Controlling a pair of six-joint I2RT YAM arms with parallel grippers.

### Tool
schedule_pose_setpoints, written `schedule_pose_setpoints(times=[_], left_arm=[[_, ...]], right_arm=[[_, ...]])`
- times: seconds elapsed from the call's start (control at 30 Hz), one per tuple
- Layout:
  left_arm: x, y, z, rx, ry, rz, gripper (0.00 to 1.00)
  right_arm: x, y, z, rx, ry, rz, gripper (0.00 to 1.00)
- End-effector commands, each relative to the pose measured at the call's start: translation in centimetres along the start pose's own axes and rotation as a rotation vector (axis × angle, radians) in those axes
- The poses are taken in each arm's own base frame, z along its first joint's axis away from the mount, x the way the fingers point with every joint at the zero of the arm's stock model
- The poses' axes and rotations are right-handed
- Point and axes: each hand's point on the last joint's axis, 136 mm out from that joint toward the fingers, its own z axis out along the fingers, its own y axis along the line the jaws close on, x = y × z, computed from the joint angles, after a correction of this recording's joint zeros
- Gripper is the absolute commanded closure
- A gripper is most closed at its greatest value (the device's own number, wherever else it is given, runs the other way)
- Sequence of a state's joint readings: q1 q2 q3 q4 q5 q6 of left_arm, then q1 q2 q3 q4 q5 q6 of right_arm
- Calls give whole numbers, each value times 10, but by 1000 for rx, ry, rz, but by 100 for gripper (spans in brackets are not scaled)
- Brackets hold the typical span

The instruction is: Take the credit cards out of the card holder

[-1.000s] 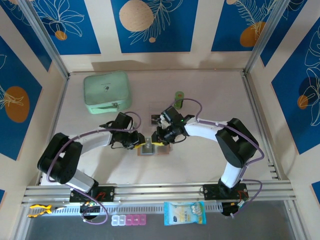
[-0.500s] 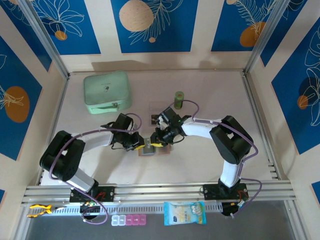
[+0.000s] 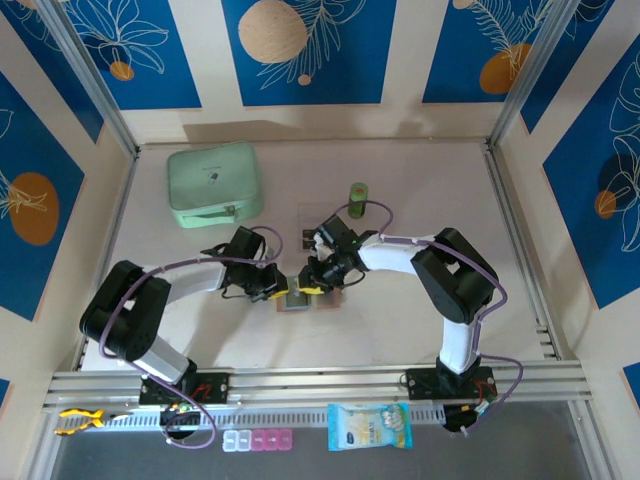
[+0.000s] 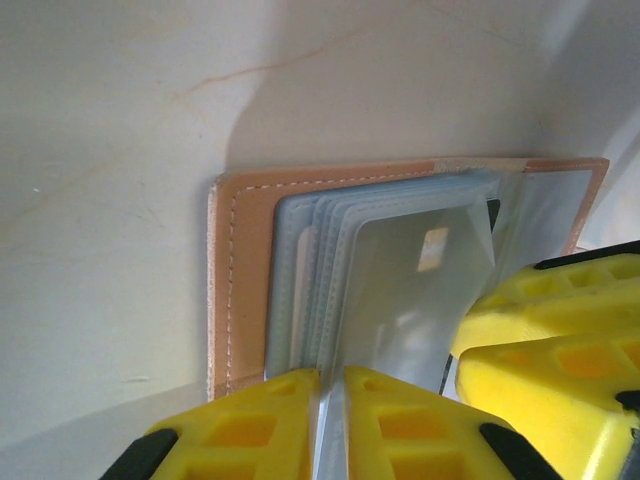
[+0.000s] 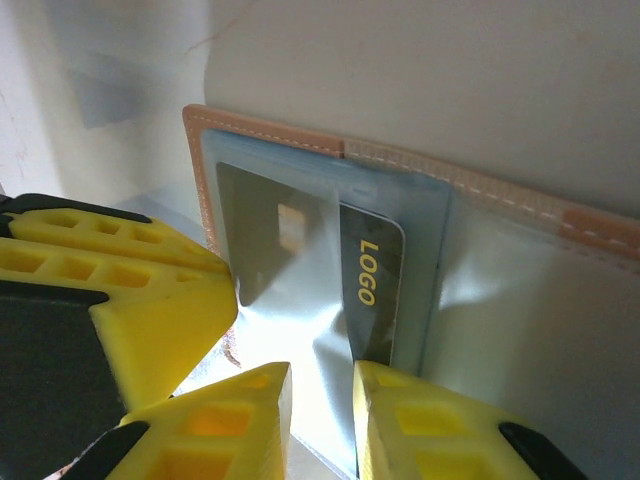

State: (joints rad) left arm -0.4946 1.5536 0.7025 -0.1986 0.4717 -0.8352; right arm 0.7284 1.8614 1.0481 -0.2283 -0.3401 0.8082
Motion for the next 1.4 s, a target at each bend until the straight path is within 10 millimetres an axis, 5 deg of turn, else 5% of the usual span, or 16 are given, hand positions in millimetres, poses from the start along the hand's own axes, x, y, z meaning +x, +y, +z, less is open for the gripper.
schedule_pose_setpoints(times=[0.0, 0.4, 1.07, 1.37], left_arm=[[5, 17, 4, -39, 27, -24, 83], [4, 12, 3, -21, 28, -12, 83], [-7, -13, -21, -5, -18, 49, 84], [-4, -28, -14, 17, 15, 82, 90]], right_arm=[[2, -3, 2, 39, 8, -17, 76], [1, -13, -9, 125, -23, -39, 76], [1, 2, -20, 86, -43, -54, 76], [-3, 7, -32, 41, -81, -38, 76]])
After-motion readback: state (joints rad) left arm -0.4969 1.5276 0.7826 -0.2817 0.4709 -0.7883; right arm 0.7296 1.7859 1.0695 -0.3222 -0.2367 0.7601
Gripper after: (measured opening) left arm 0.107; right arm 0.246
